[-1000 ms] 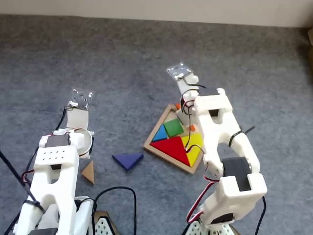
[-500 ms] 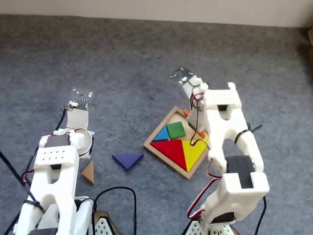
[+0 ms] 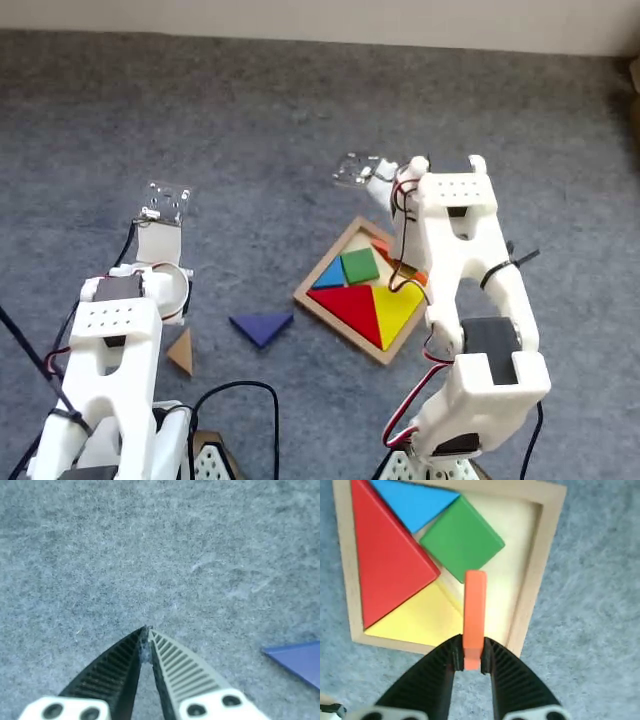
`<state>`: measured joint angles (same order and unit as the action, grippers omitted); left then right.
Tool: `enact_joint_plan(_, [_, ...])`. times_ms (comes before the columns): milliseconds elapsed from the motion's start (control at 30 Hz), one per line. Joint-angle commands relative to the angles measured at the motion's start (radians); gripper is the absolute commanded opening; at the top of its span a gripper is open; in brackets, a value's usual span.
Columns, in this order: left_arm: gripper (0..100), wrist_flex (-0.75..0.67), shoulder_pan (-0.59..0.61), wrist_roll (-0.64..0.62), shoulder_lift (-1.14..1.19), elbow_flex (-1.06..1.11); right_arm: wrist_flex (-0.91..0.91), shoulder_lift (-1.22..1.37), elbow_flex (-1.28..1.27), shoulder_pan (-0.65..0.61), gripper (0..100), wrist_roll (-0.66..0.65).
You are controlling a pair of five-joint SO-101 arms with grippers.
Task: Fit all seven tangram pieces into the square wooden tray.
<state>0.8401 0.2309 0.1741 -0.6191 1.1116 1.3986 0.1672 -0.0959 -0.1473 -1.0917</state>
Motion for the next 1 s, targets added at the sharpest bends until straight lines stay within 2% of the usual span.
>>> enact_joint_plan(0, [1,-0.012,0.008,0.009,-0.019,-0.005,0.01,-0.001,0.056,-0.015,0.8,-0.034])
enact_joint_plan(267, [1,-0.012,0.008,0.009,-0.019,-0.005,0.007,0.151,0.094,-0.01,1.5,-0.026])
enact_joint_plan(400, [1,-0.012,0.008,0.009,-0.019,-0.005,0.013,0.148,0.147,0.008,9.4,-0.018])
enact_joint_plan(600, [1,-0.012,0.008,0.009,-0.019,-0.005,0.005,0.154,0.237,0.015,19.5,0.081])
enact_joint_plan(800, [1,-0.014,0.008,0.009,-0.019,-0.005,0.018,0.147,0.302,0.025,19.0,0.08])
enact_joint_plan(967, [1,-0.014,0.008,0.009,-0.019,-0.005,0.087,0.147,0.328,0.042,4.3,0.08])
